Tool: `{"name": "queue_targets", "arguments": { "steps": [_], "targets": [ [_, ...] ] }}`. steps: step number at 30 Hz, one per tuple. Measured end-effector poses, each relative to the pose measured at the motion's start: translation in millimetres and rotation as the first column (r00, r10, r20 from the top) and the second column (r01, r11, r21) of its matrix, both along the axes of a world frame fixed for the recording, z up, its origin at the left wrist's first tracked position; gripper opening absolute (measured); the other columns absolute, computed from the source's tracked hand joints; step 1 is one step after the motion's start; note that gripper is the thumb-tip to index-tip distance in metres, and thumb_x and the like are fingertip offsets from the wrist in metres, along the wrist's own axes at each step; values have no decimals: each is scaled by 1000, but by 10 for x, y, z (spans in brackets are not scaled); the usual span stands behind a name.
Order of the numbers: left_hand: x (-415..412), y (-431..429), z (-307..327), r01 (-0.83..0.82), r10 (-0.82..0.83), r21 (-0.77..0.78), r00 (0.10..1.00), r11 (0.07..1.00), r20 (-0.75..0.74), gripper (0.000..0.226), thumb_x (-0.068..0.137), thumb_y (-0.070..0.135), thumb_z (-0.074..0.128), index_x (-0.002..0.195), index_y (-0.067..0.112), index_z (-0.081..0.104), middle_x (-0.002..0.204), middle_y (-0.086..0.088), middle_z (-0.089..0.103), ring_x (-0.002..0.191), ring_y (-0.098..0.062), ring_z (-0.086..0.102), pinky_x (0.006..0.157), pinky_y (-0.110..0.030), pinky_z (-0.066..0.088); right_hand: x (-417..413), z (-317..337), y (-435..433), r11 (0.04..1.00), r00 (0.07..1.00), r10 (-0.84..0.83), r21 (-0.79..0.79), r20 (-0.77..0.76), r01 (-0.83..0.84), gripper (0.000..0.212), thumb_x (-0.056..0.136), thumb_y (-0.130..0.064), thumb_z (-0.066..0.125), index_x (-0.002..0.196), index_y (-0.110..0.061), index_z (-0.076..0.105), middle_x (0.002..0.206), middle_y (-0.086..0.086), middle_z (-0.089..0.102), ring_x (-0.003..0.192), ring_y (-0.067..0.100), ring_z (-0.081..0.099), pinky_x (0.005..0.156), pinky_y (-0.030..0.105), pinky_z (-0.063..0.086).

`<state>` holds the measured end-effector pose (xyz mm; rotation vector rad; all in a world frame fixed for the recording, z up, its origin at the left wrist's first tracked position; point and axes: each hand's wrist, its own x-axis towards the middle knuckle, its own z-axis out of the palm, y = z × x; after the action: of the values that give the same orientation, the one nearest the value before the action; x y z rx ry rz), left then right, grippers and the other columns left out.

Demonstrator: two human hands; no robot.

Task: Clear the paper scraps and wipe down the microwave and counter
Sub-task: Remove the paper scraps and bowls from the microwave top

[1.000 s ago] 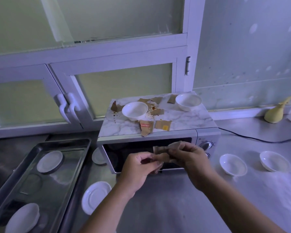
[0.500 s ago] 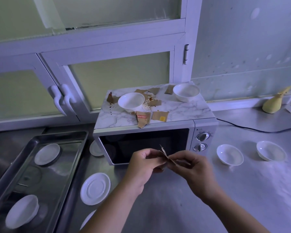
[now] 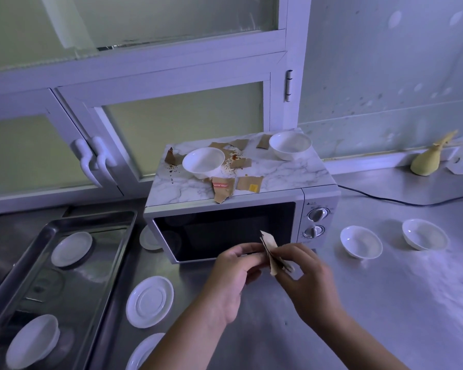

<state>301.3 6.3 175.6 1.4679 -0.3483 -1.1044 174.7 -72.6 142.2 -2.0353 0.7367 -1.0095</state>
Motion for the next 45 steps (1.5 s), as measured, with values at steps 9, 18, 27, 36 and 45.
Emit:
{"name": "queue_targets", "arguments": {
  "steps": [9,18,27,36,45],
  "targets": [
    [250,-165,154,45,-36,-5,857,999,513,16,92,17,65,93,27,77,96,5,76,94,-12,70,76,-15,52,-184,-42,-85,940,980,-184,306,73,154,29,82,-5,80,82,-34,74,83,-8,72,78,10,70,73,31,54],
    [1184,-982,117,-94,-540,552,122,829,833,80,86,63,60,152,34,25,163,-3,17,146,-34,23,112,-48,31,-241,35,-81,819,931,-217,574,293,10,27,62,-38,72,84,-22,76,70,6,73,58,14,60,55,22,48],
    [1210,-913,-86,30,-508,507,38,861,860,71,95,37,60,156,29,26,160,2,28,147,-25,24,117,-41,28,-291,-34,-217,800,900,-264,600,348,2,24,79,6,71,80,-18,76,71,10,72,59,16,58,53,19,46],
    [1074,-997,-41,-80,-201,218,181,973,963,55,97,-2,40,145,26,43,111,-8,68,78,-20,60,59,-31,50,-269,-141,-239,773,894,-291,634,339,11,24,74,5,71,80,-17,77,68,13,70,57,19,55,55,26,45],
    [987,-1527,47,47,-331,328,214,943,919,46,101,16,38,144,29,43,136,1,57,110,-23,59,90,-39,51,-420,-127,-369,770,904,-335,631,268,98,25,75,0,73,80,-24,77,60,7,69,54,16,55,61,29,45]
  ]
}}
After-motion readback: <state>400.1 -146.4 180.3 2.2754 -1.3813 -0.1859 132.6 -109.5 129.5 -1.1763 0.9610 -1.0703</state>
